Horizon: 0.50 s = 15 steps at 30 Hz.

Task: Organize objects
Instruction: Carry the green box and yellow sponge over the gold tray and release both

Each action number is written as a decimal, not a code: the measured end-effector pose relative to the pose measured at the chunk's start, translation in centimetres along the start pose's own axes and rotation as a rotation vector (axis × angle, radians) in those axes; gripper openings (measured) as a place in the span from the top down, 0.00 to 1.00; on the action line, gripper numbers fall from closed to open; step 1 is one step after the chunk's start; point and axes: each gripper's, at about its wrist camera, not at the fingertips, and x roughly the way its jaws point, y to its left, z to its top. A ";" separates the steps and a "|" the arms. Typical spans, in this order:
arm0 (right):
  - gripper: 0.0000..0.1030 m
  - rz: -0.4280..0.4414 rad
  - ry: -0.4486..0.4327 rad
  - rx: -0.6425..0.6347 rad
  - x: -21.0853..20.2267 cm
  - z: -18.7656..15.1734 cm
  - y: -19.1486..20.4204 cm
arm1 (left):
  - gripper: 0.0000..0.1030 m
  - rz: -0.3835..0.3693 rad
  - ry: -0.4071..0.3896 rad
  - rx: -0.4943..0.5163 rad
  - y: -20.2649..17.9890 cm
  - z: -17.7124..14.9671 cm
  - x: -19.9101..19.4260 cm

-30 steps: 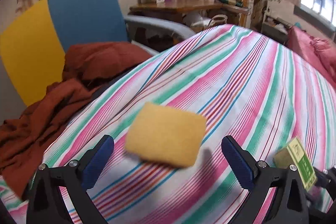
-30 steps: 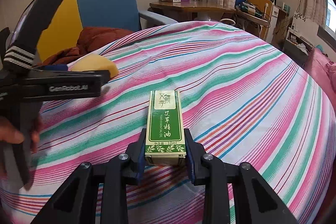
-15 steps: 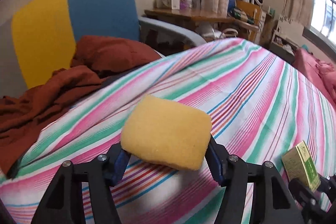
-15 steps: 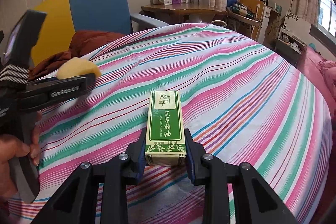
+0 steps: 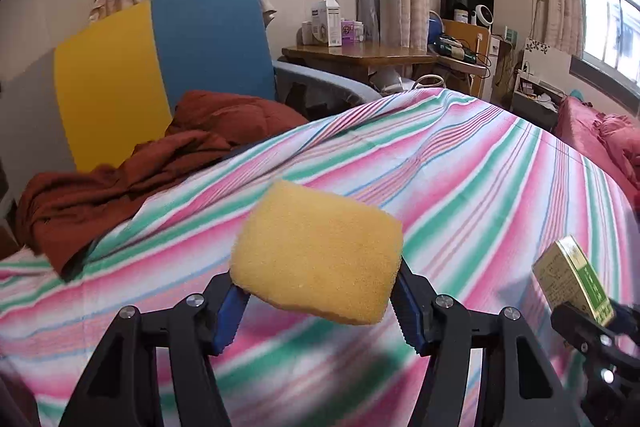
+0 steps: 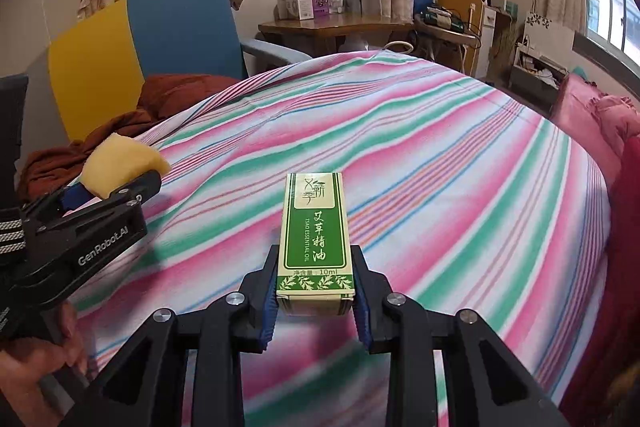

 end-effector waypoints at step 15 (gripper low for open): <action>0.70 0.092 0.014 0.074 -7.8 -4.5 1.1 | 0.38 0.008 0.003 -0.053 1.0 -5.4 -7.8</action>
